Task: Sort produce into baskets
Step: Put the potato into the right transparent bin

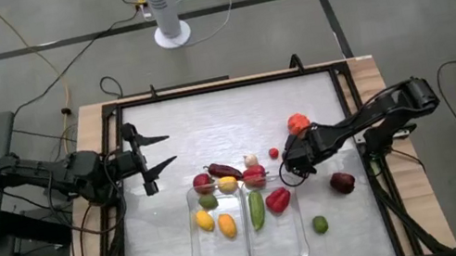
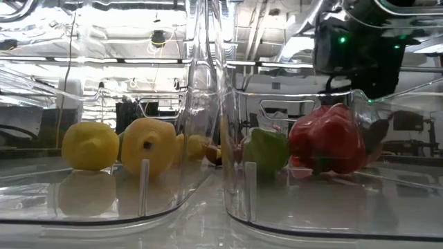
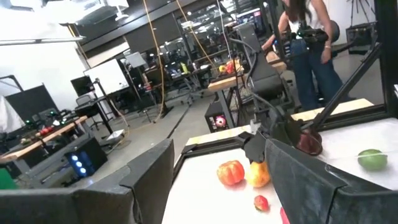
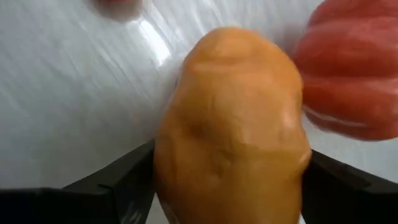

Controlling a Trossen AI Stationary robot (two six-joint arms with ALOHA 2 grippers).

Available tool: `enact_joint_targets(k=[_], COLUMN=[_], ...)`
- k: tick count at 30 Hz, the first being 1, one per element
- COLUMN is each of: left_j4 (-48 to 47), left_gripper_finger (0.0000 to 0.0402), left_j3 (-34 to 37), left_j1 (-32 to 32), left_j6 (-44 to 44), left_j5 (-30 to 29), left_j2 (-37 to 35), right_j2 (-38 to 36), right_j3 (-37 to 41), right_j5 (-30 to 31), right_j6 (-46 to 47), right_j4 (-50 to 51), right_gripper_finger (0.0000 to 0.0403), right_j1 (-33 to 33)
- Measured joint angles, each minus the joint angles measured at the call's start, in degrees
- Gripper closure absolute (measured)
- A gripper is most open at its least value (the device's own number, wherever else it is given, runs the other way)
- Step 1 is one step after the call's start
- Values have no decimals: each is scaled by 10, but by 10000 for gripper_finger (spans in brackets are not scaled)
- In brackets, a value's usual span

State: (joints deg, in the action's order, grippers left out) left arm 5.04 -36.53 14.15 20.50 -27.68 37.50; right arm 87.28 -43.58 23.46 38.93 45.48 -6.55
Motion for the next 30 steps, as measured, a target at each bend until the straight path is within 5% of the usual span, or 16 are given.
enact_joint_targets(k=[6,10,15,20,25,30], left_j4=[9,13,20,22,22,22], left_gripper_finger=[162,162,162,162,162,162], left_j3=[0,0,0,0,0,0], left_j1=[0,0,0,0,0,0], left_j6=[13,14,19,24,24,18], left_j5=[-2,-2,-2,-2,-2,-2], left_j2=[0,0,0,0,0,0], right_j2=[11,-5,-38,-61,-50,-23], right_j3=[-1,-27,-131,-228,-239,-239], right_j5=[20,19,20,27,28,-5], right_j6=[-4,0,18,-28,-87,-52], right_j4=[2,38,102,30,-120,-112], right_gripper_finger=[120,124,116,114,99,47], right_j1=[0,-3,-39,-126,-202,-220])
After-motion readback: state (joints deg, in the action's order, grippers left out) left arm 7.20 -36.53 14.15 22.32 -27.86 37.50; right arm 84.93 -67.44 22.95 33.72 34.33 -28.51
